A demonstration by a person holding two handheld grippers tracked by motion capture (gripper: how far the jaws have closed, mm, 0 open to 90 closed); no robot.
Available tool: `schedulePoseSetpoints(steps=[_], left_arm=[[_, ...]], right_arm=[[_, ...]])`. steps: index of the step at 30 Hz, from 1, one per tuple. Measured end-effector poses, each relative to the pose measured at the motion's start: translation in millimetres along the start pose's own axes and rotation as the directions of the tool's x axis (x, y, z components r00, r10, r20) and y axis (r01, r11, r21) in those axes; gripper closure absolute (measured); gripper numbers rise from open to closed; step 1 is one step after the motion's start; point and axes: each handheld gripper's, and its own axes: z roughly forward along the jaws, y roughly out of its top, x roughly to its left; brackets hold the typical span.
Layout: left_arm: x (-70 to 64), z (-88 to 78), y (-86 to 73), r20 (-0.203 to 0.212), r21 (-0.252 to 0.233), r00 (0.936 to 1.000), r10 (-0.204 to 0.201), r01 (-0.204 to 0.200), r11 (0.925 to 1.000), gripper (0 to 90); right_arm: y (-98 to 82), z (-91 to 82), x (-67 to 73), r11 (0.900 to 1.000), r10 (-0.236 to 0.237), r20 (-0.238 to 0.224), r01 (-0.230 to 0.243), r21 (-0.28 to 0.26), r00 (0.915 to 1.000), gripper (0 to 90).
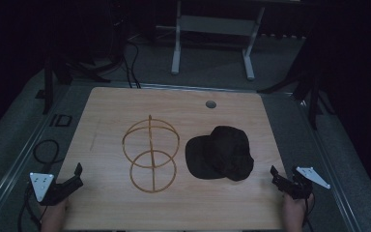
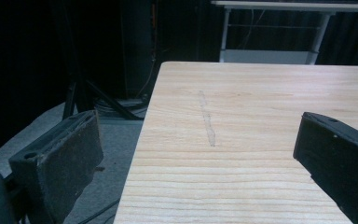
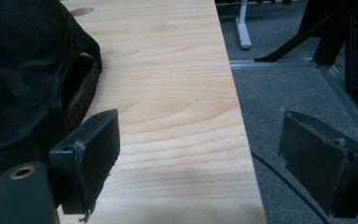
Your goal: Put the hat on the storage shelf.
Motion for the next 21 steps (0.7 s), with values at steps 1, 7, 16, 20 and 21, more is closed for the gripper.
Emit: schedulePoseSetpoints(steps=[1, 7, 16, 20, 21], left_arm=[[0.0, 0.0, 0.0, 0.000, 0.000, 1.0000, 0.000, 0.000, 1.0000, 1.8], [-1.4, 0.1, 0.0, -0.009, 0.007, 0.9999, 0.012, -0.012, 0.9999, 1.8], [-1.6, 1.4, -0.6, -0.003, 0.011, 0.9999, 0.011, -0.011, 0.9999, 1.8], [-2.5, 1.8, -0.7, -0.006, 0.012, 0.9999, 0.015, -0.015, 0.9998, 1.8], [-2.5, 1.8, -0.7, -0.004, 0.013, 0.9999, 0.016, -0.016, 0.9998, 1.8]], right_arm=[[0.0, 0.0, 0.0, 1.000, 0.000, 0.000, 0.000, 0.000, 1.0000, 12.9], [-0.1, -0.9, -2.2, 1.000, 0.016, -0.018, -0.017, -0.016, 0.9997, 12.5], [7.2, -6.5, -0.7, 0.998, -0.056, -0.151, 0.052, -0.029, 0.9869, 13.1], [25.7, -13.1, -3.2, 0.998, -0.054, -0.303, 0.049, -0.025, 0.9515, 13.0], [37.5, -16.5, -0.6, 0.996, -0.094, -0.351, 0.091, -0.025, 0.9316, 13.0]])
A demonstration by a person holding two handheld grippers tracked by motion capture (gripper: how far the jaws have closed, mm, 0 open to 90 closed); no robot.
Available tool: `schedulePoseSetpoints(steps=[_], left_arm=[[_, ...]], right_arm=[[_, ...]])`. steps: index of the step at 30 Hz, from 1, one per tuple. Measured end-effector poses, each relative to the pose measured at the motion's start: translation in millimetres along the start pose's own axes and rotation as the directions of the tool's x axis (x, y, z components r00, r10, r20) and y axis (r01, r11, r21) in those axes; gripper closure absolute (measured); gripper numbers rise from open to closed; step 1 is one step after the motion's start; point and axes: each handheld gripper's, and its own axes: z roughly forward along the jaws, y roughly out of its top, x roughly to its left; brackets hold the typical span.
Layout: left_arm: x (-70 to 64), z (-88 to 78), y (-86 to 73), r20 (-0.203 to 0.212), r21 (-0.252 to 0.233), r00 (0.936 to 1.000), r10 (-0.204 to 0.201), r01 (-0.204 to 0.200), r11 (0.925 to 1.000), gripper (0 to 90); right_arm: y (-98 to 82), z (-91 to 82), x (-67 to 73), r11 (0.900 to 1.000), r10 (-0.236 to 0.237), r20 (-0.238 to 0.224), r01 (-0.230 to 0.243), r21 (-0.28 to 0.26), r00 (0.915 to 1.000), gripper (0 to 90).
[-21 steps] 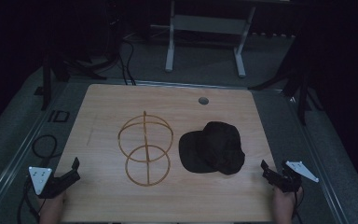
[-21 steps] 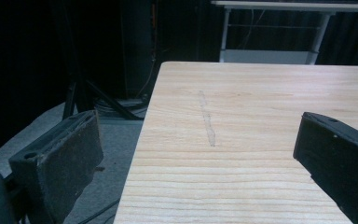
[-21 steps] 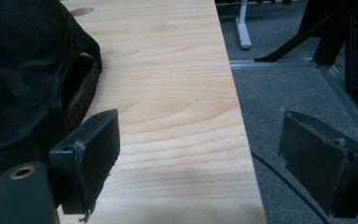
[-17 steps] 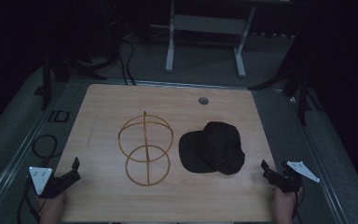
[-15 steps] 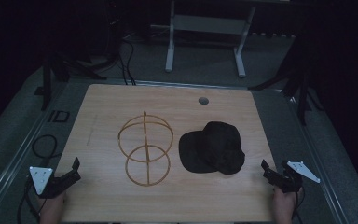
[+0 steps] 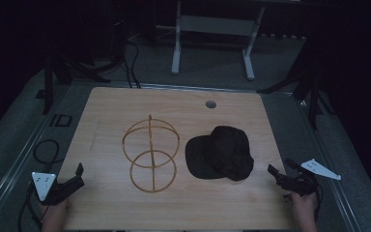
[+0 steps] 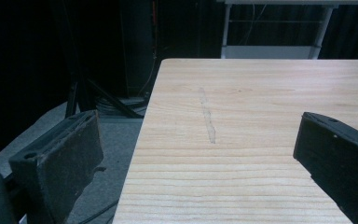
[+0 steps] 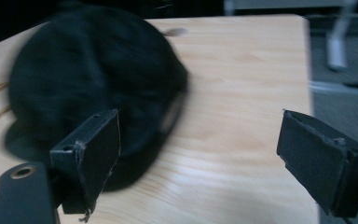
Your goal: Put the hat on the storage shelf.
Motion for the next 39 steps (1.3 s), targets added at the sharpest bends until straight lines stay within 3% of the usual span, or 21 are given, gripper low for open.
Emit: schedulePoseSetpoints(steps=[4, 6, 7, 8, 9, 10, 11, 12, 13, 14, 17, 18, 19, 20, 22, 28, 29, 30, 31, 35, 39], left_arm=[[0.5, 0.1, 0.0, 0.002, 0.001, 1.0000, -0.005, 0.005, 1.0000, 1.8], [0.3, 0.1, 0.0, 0.001, 0.001, 1.0000, -0.004, 0.004, 1.0000, 1.8], [0.3, 0.1, 0.0, 0.001, 0.001, 1.0000, -0.004, 0.004, 1.0000, 1.8], [0.1, 0.2, 0.1, 0.001, 0.001, 1.0000, -0.001, 0.001, 1.0000, 1.8], [0.1, 0.2, 0.1, 0.001, 0.001, 1.0000, -0.001, 0.001, 1.0000, 1.8], [0.1, 0.2, 0.0, 0.004, 0.000, 1.0000, -0.002, 0.002, 1.0000, 1.8], [0.1, 0.2, 0.0, 0.004, 0.000, 1.0000, -0.002, 0.002, 1.0000, 1.8], [0.3, 0.2, 0.1, 0.004, 0.002, 1.0000, -0.003, 0.003, 1.0000, 1.8], [0.3, 0.2, 0.1, 0.004, 0.002, 1.0000, -0.003, 0.003, 1.0000, 1.8], [0.2, 0.2, 0.1, 0.004, 0.002, 1.0000, -0.003, 0.003, 1.0000, 1.8], [0.1, 0.2, 0.1, 0.005, 0.002, 1.0000, -0.001, 0.001, 1.0000, 1.8], [-0.1, 0.3, 0.1, 0.004, 0.003, 1.0000, 0.001, -0.001, 1.0000, 1.8], [-0.1, 0.3, 0.1, 0.004, 0.003, 1.0000, 0.001, -0.001, 1.0000, 1.8], [-0.1, 0.2, 0.1, 0.005, 0.002, 1.0000, 0.000, 0.000, 1.0000, 1.8], [0.0, 0.2, 0.1, 0.006, 0.003, 1.0000, 0.000, 0.000, 1.0000, 1.8], [0.1, 0.5, 0.3, 0.005, 0.008, 1.0000, 0.000, 0.000, 1.0000, 1.8], [0.4, 0.5, 0.3, 0.008, 0.008, 0.9999, -0.006, 0.006, 1.0000, 1.8], [0.4, 0.5, 0.3, 0.008, 0.008, 0.9999, -0.006, 0.006, 1.0000, 1.8], [0.6, 0.7, 0.4, 0.007, 0.011, 0.9999, -0.009, 0.009, 0.9999, 1.8], [0.7, 0.8, 0.5, 0.009, 0.013, 0.9999, -0.009, 0.009, 0.9999, 1.8], [0.8, 0.8, 0.5, 0.012, 0.012, 0.9999, -0.009, 0.009, 0.9999, 1.8]], right_arm=[[19.6, -0.6, 5.1, 0.995, -0.081, -0.098, 0.086, 0.043, 0.9919, 13.0], [35.9, 3.2, 9.7, 0.981, -0.136, -0.194, 0.159, 0.107, 0.9714, 13.1], [35.9, 3.2, 9.7, 0.981, -0.136, -0.194, 0.159, 0.107, 0.9714, 13.1], [43.6, 7.1, 11.1, 0.980, -0.126, -0.274, 0.164, 0.117, 0.9532, 13.4], [43.6, 7.1, 11.1, 0.980, -0.126, -0.274, 0.164, 0.117, 0.9532, 13.4], [51.6, 12.5, 17.1, 0.955, -0.187, -0.315, 0.247, 0.164, 0.9305, 13.4], [51.6, 12.5, 17.1, 0.955, -0.187, -0.315, 0.247, 0.164, 0.9305, 13.4], [57.5, 17.5, 21.6, 0.933, -0.214, -0.346, 0.296, 0.203, 0.9134, 13.4], [57.5, 17.5, 21.6, 0.933, -0.214, -0.346, 0.296, 0.203, 0.9134, 13.4], [62.9, 22.6, 26.1, 0.913, -0.243, -0.381, 0.343, 0.221, 0.8920, 13.4], [68.0, 27.4, 29.0, 0.904, -0.246, -0.403, 0.358, 0.232, 0.8815, 13.4], [71.8, 32.9, 32.0, 0.881, -0.267, -0.409, 0.393, 0.263, 0.8726, 13.4], [71.8, 32.9, 32.0, 0.881, -0.267, -0.409, 0.393, 0.263, 0.8726, 13.4], [74.9, 38.8, 33.9, 0.863, -0.273, -0.414, 0.412, 0.294, 0.8682, 13.4], [77.8, 44.2, 35.4, 0.849, -0.276, -0.413, 0.422, 0.318, 0.8676, 13.2], [85.0, 57.5, 38.7, 0.818, -0.247, -0.449, 0.433, 0.378, 0.8587, 13.2], [87.8, 61.8, 43.2, 0.793, -0.279, -0.444, 0.465, 0.393, 0.8516, 12.2], [87.8, 61.8, 43.2, 0.793, -0.279, -0.444, 0.465, 0.393, 0.8516, 12.2], [93.3, 65.1, 45.1, 0.788, -0.291, -0.464, 0.484, 0.380, 0.8370, 11.0], [99.9, 70.7, 49.3, 0.770, -0.327, -0.458, 0.514, 0.378, 0.8264, 11.0], [106.3, 83.9, 59.4, 0.694, -0.383, -0.480, 0.589, 0.415, 0.7894, 17.3]])
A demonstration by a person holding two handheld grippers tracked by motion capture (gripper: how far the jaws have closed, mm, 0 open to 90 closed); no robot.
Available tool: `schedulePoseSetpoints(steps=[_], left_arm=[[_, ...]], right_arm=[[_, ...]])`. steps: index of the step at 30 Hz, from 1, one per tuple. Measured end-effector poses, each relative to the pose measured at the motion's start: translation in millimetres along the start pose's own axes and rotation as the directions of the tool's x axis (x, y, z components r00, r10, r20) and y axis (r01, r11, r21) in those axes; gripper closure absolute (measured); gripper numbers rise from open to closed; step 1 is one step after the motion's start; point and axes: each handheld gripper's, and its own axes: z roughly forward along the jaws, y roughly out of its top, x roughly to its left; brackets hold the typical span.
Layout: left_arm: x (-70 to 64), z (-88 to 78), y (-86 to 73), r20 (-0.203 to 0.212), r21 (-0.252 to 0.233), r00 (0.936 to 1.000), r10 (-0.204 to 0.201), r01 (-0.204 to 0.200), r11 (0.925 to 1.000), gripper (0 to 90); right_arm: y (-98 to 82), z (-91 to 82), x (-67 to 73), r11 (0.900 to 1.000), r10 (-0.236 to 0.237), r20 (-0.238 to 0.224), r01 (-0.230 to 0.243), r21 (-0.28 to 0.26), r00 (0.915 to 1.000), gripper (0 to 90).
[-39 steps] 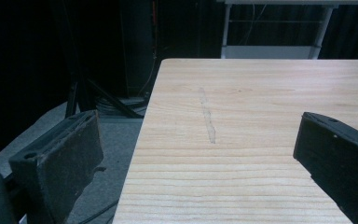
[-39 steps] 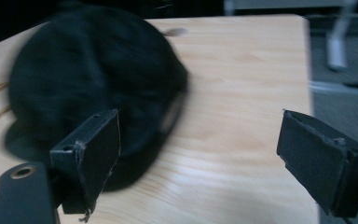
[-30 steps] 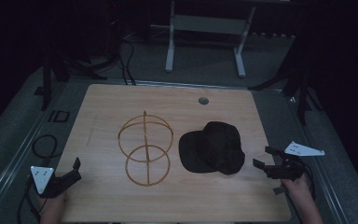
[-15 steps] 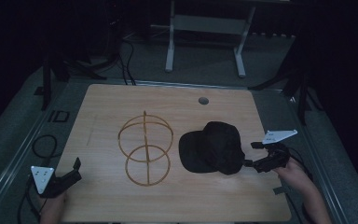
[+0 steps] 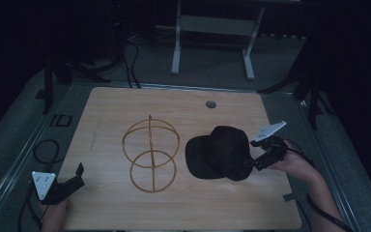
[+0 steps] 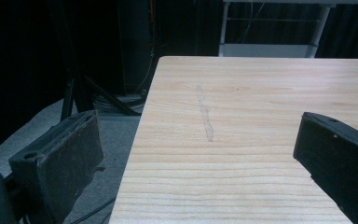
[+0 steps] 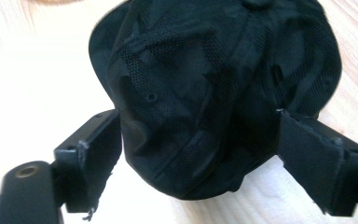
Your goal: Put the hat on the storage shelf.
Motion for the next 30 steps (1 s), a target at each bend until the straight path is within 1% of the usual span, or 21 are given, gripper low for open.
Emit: schedulePoseSetpoints(steps=[1, 2, 3, 4, 6, 7, 9, 11, 12, 14, 16, 17, 19, 21, 22, 23, 25, 26, 27, 29, 30], left_arm=[[0.1, 0.0, 0.0, 0.001, 0.000, 1.0000, 0.000, 0.000, 1.0000, 1.8], [0.2, 0.0, 0.0, 0.001, 0.000, 1.0000, 0.000, 0.000, 1.0000, 1.8], [0.1, 0.0, 0.0, 0.002, 0.000, 1.0000, 0.000, 0.000, 1.0000, 1.8], [0.2, 0.0, 0.0, 0.002, 0.000, 1.0000, 0.000, 0.000, 1.0000, 1.8], [0.2, 0.1, 0.0, 0.003, 0.001, 1.0000, 0.000, 0.000, 1.0000, 1.8], [0.2, 0.1, 0.0, 0.004, 0.001, 1.0000, 0.000, 0.000, 1.0000, 1.8], [0.1, 0.1, 0.1, 0.003, 0.003, 1.0000, 0.002, -0.002, 1.0000, 1.8], [0.0, 0.0, 0.1, 0.004, 0.002, 1.0000, 0.002, -0.002, 1.0000, 1.8], [-0.1, 0.0, 0.0, 0.004, 0.001, 1.0000, 0.002, -0.002, 1.0000, 1.8], [0.0, 0.1, 0.1, 0.004, 0.002, 1.0000, 0.002, -0.002, 1.0000, 1.8], [0.2, 0.1, 0.1, 0.005, 0.002, 1.0000, 0.001, -0.001, 1.0000, 1.8], [0.2, 0.1, 0.0, 0.005, 0.001, 1.0000, 0.000, 0.000, 1.0000, 1.8], [0.1, 0.1, 0.0, 0.005, 0.000, 1.0000, 0.000, 0.000, 1.0000, 1.8], [0.0, 0.1, 0.1, 0.005, 0.002, 1.0000, 0.002, -0.002, 1.0000, 1.8], [0.0, 0.1, 0.0, 0.006, 0.001, 1.0000, 0.002, -0.002, 1.0000, 1.8], [0.0, 0.0, 0.1, 0.006, 0.002, 1.0000, 0.002, -0.002, 1.0000, 1.8], [0.0, 0.0, 0.0, 0.006, 0.001, 1.0000, 0.002, -0.002, 1.0000, 1.8], [0.1, 0.0, 0.0, 0.006, 0.001, 1.0000, 0.001, -0.001, 1.0000, 1.8], [0.1, 0.1, 0.0, 0.006, 0.000, 1.0000, 0.000, 0.000, 1.0000, 1.8], [0.1, 0.1, 0.0, 0.005, 0.001, 1.0000, 0.000, 0.000, 1.0000, 1.8], [0.1, 0.1, 0.0, 0.006, 0.001, 1.0000, 0.000, 0.000, 1.0000, 1.8]], right_arm=[[2.4, 1.6, -1.3, 1.000, -0.014, -0.004, 0.014, 0.012, 0.9999, 20.8], [4.6, 3.2, -2.2, 0.999, -0.024, -0.012, 0.025, 0.022, 0.9996, 21.6], [6.5, 4.6, -2.7, 0.999, -0.031, -0.005, 0.031, 0.026, 0.9995, 23.3], [8.0, 5.5, -3.7, 0.999, -0.034, -0.003, 0.034, 0.027, 0.9994, 26.3], [10.9, 7.2, -5.5, 0.999, -0.043, -0.012, 0.044, 0.021, 0.9990, 28.6], [12.4, 8.0, -6.2, 0.999, -0.044, -0.006, 0.044, 0.024, 0.9990, 29.8], [15.6, 10.9, -8.8, 0.998, -0.049, 0.013, 0.048, 0.038, 0.9987, 31.2], [18.9, 14.6, -11.2, 0.998, -0.052, 0.012, 0.051, 0.044, 0.9986, 31.8], [20.6, 17.1, -11.9, 0.997, -0.054, 0.018, 0.052, 0.056, 0.9984, 31.8], [23.2, 23.5, -12.9, 0.995, -0.058, 0.011, 0.057, 0.086, 0.9982, 32.7], [24.2, 28.3, -12.7, 0.992, -0.075, 0.016, 0.073, 0.100, 0.9970, 38.2], [24.2, 29.6, -13.5, 0.993, -0.071, 0.005, 0.070, 0.100, 0.9975, 41.7], [23.5, 31.0, -14.5, 0.992, -0.064, -0.016, 0.065, 0.106, 0.9978, 52.0], [22.3, 33.4, -14.5, 0.990, -0.073, -0.019, 0.074, 0.121, 0.9972, 56.3], [21.9, 34.7, -14.5, 0.988, -0.074, -0.027, 0.077, 0.132, 0.9969, 64.7], [21.8, 36.0, -14.0, 0.986, -0.078, -0.034, 0.083, 0.147, 0.9963, 68.0], [22.1, 38.3, -13.1, 0.982, -0.088, -0.036, 0.093, 0.165, 0.9954, 84.3], [22.8, 38.9, -13.0, 0.982, -0.088, -0.036, 0.093, 0.166, 0.9955, 87.6], [23.4, 38.9, -13.2, 0.983, -0.080, -0.036, 0.085, 0.161, 0.9961, 88.6], [24.0, 37.9, -13.3, 0.987, -0.057, -0.057, 0.065, 0.146, 0.9968, 89.0], [24.1, 36.9, -13.8, 0.989, -0.048, -0.059, 0.056, 0.135, 0.9971, 89.1]])
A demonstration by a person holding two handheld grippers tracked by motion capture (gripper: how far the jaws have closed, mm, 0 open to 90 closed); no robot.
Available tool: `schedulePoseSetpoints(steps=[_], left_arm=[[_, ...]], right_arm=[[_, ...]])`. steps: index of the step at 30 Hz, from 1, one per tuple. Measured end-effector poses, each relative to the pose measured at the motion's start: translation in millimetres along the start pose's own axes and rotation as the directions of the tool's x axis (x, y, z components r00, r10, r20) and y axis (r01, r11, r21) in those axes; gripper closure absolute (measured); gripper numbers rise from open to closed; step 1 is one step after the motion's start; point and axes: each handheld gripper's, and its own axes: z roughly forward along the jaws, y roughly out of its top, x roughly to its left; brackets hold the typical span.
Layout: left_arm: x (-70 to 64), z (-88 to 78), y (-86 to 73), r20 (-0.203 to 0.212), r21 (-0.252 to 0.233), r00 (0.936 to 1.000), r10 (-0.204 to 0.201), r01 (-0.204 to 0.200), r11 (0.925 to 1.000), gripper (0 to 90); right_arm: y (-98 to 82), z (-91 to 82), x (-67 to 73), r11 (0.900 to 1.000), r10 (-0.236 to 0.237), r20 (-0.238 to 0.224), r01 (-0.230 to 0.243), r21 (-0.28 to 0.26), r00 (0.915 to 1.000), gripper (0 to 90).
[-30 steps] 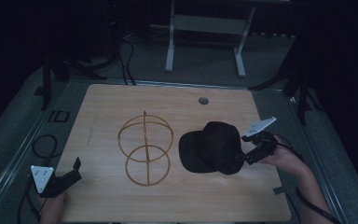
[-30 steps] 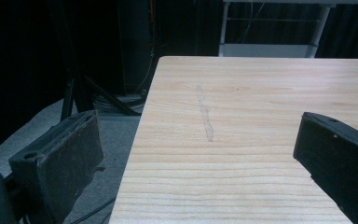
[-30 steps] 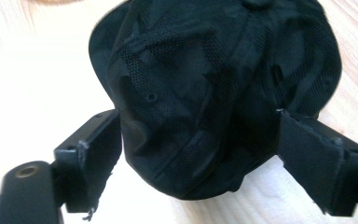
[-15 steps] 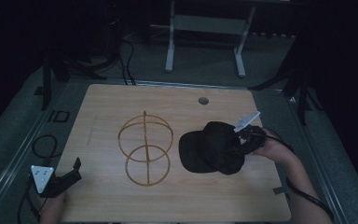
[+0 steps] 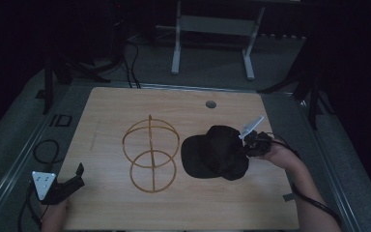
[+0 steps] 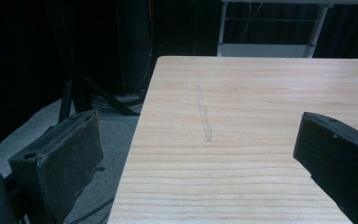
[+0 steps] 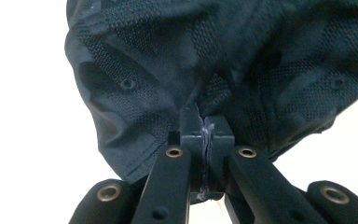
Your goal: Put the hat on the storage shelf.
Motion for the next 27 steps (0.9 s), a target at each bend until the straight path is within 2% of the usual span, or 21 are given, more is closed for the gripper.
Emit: schedulePoseSetpoints(steps=[3, 7, 10, 18, 19, 27], left_arm=[[0.1, 0.0, 0.0, 0.000, 0.000, 1.0000, 0.000, 0.000, 1.0000, 1.8], [-0.1, 0.0, 0.0, 0.001, 0.000, 1.0000, 0.001, -0.001, 1.0000, 1.8], [-0.1, 0.0, 0.0, 0.000, 0.000, 1.0000, 0.001, -0.001, 1.0000, 1.8], [0.1, 0.0, 0.0, 0.000, -0.001, 1.0000, -0.002, 0.002, 1.0000, 1.8], [0.1, 0.1, 0.1, 0.000, -0.001, 1.0000, -0.002, 0.002, 1.0000, 1.8], [0.1, 0.1, 0.0, 0.000, -0.001, 1.0000, -0.004, 0.004, 1.0000, 1.8]], right_arm=[[-1.4, -4.2, -0.2, 1.000, 0.016, -0.011, -0.017, -0.025, 0.9998, 89.2], [-3.4, -10.9, -0.1, 0.999, 0.027, 0.007, -0.027, -0.047, 0.9996, 89.3], [-3.9, -16.3, 0.5, 0.997, 0.032, 0.005, -0.032, -0.065, 0.9995, 89.3], [3.5, -33.4, 4.2, 0.994, 0.012, 0.000, -0.012, -0.107, 0.9999, 89.4], [7.4, -40.7, 7.0, 0.993, -0.002, 0.007, 0.003, -0.115, 1.0000, 89.4], [15.9, -60.0, 15.6, 0.989, -0.026, 0.012, 0.028, -0.144, 0.9996, 89.4]])
